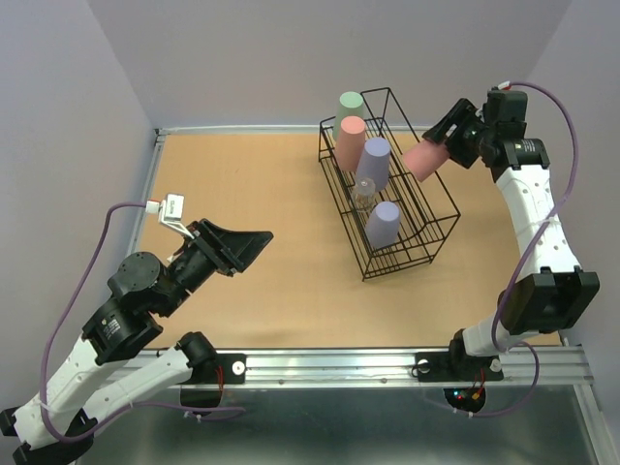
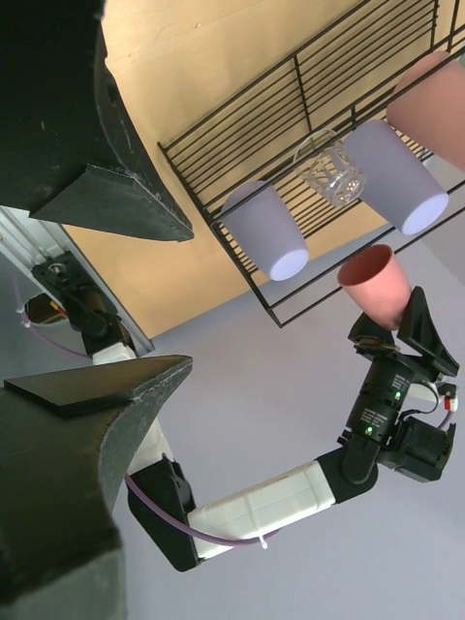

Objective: Load the cups into the dish rack

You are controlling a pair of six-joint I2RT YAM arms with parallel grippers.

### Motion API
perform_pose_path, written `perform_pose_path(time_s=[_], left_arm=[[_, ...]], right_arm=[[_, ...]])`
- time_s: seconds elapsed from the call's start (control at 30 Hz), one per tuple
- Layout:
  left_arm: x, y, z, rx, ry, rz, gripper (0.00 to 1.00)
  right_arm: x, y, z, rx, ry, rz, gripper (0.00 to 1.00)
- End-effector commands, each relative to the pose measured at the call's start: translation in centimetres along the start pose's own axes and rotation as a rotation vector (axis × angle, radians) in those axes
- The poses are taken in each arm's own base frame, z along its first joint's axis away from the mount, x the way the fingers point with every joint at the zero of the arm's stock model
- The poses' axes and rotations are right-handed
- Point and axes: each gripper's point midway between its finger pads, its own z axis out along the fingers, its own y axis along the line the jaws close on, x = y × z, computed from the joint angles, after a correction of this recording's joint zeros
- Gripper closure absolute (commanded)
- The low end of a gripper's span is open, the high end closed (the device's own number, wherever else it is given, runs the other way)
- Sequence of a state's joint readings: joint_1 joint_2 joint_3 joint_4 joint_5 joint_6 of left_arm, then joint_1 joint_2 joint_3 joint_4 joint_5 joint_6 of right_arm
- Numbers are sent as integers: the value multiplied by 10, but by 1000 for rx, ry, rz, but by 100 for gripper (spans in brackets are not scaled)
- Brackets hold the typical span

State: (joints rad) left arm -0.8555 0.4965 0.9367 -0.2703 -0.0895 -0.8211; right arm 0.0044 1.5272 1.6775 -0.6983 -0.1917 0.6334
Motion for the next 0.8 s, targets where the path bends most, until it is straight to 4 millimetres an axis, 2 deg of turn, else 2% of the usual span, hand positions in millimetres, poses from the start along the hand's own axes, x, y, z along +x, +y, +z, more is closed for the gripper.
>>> perform_pose_path(time_s=[0.0,0.43,0.5,0.6,0.77], left_arm=[[-5,-3,6,11,-28,-4,40],[-2,-1,9,6,-17,-9,41],[-2,-1,9,5,-16,-9,41],[-2,-1,9,5,-16,-9,41],[-1,-2,9,7,-11,-9,41]], right_arm=[[-6,4,-5,-29,-54,-7,100],[-2,-11,-14,14,-103,6,100],[0,-10,-15,10,-101,6,94],[1,-10,-18,5,-107,11,75],[4,-11,-23,-2,-110,13,60]])
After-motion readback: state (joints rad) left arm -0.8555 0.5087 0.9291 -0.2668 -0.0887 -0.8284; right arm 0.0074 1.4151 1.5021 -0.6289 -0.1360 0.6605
